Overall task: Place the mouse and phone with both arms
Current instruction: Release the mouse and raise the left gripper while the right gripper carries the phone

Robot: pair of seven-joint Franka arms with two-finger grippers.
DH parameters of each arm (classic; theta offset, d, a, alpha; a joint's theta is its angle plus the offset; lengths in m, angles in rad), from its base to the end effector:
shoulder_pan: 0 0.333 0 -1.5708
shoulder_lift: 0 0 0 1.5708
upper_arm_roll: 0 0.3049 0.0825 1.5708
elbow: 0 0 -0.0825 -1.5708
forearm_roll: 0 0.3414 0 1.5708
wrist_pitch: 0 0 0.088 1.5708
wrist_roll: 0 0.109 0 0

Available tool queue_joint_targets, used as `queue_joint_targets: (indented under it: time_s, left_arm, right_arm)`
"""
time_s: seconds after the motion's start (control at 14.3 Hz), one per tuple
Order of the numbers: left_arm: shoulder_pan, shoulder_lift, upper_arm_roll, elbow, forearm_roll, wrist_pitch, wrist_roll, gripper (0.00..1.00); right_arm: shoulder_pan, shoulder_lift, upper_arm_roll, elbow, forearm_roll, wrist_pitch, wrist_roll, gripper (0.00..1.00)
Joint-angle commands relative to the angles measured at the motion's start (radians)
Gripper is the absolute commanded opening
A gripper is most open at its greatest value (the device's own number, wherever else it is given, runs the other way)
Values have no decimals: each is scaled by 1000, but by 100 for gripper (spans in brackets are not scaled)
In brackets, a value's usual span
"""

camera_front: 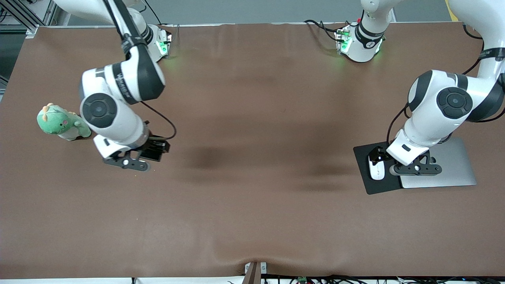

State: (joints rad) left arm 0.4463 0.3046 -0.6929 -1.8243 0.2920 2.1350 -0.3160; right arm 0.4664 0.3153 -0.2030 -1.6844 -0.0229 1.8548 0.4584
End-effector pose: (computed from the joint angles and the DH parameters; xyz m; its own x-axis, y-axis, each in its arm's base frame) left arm 0.5804 -0.1016 0.4171 0.9940 -0.0482 0.0982 -0.0448 -0.9983 -0.0370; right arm 0.5660 0.1619 0.4133 0.9787 -0.1858 -0.0874 -0.1731 -0.9755 0.1361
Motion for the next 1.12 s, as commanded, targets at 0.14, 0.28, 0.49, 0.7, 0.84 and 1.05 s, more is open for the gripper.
queue_joint_targets:
  time_s: [0.14,0.28,0.49,0.7,0.84,1.05]
  left_arm:
    - [-141,-16,91,225,-126,-281,20,100]
    - [-201,-45,151,289,-177,-358,47,100]
    - [-366,-143,350,295,-275,-398,60,100]
    - [-498,-209,475,281,-315,-466,71,100]
    - [-549,-249,515,245,-317,-480,69,100]
    - [-558,-266,516,217,-339,-480,84,100]
  right_arm:
    - [-170,-88,16,-127,-26,41,-215,0]
    - [-257,-113,16,-179,-26,84,-330,0]
    - [-357,-117,16,-268,-26,170,-469,0]
    - [-413,-136,17,-403,-17,305,-541,0]
    - [-419,-137,19,-464,-14,365,-549,0]
    - [-458,-133,20,-552,7,476,-624,0]
